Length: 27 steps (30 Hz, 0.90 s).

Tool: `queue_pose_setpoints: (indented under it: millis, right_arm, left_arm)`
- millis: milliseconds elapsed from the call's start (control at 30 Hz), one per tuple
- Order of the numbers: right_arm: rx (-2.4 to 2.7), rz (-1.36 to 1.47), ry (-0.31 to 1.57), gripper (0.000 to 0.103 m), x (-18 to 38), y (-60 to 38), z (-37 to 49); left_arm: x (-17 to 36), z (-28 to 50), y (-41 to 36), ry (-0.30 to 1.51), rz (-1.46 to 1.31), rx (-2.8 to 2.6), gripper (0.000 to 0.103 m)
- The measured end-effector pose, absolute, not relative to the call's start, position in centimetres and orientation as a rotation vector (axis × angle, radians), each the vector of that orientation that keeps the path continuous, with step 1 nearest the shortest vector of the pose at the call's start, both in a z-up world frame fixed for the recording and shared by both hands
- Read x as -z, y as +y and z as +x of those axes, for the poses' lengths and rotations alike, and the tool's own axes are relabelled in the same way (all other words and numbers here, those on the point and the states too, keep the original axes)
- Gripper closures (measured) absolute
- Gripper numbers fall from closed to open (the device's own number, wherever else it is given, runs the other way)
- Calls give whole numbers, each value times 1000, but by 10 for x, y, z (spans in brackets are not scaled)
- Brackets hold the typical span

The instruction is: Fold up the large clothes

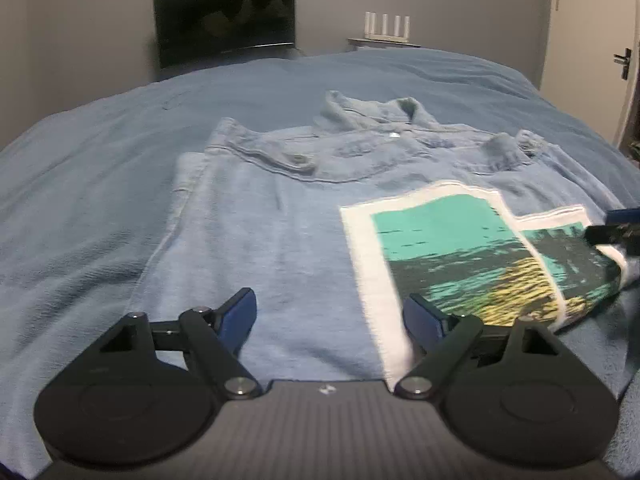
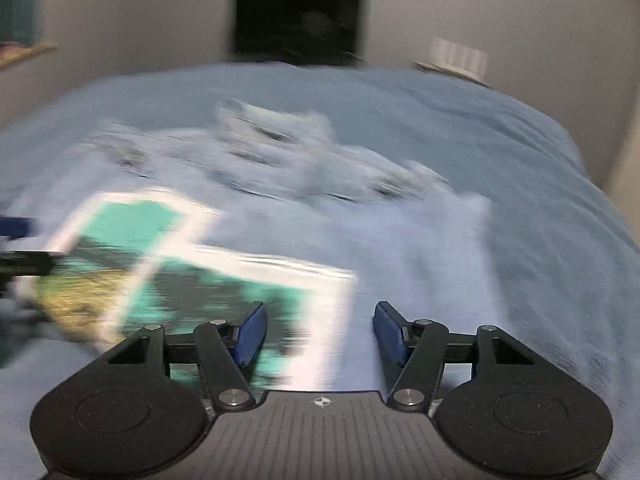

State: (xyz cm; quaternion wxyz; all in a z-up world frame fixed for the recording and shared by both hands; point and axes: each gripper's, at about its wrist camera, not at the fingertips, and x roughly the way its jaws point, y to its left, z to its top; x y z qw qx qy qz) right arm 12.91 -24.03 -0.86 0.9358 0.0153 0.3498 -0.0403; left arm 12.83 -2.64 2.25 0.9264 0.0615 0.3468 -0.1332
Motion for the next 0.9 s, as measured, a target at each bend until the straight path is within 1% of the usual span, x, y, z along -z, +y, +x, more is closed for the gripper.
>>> queue_pose_setpoints:
  millis: [33, 67, 100, 167, 267, 367, 400, 467, 533, 667, 767, 900]
  right_arm:
    - [110, 59, 715, 53, 7, -248, 129]
    - [149, 67, 718, 52, 6, -253, 129]
    - [203, 74, 725, 52, 6, -260, 129]
    - [225, 141, 733, 52, 8, -271, 130]
    - [220, 174, 717, 52, 2, -271, 128]
    - [160, 225, 623, 45, -15, -272, 117]
    - [144, 226, 585, 41, -21, -271, 116]
    - [108, 195, 542, 38, -30, -267, 118]
    - [61, 141, 544, 33, -30, -262, 126]
    - [4, 15, 560, 32, -14, -249, 146]
    - [-12, -41, 560, 32, -4, -239, 163]
    - [-32, -93, 554, 32, 5, -235, 182]
  left_arm:
    - [-23, 128, -25, 704, 161, 224, 20]
    - [-22, 130, -21, 713, 188, 144, 19]
    - [-21, 133, -11, 734, 148, 118, 10]
    - [-20, 142, 16, 783, -46, 113, 11]
    - [-28, 142, 15, 755, -49, 106, 11]
    - [-45, 136, 8, 629, -61, 117, 11]
    - [-50, 137, 5, 588, -76, 130, 11]
    - [-54, 145, -3, 544, -82, 166, 11]
    - [-54, 158, -20, 534, -37, 189, 11]
    - [-43, 182, -48, 519, 39, 238, 11]
    - [-27, 202, -60, 561, 40, 256, 11]
    - [-6, 224, -54, 628, 18, 228, 11]
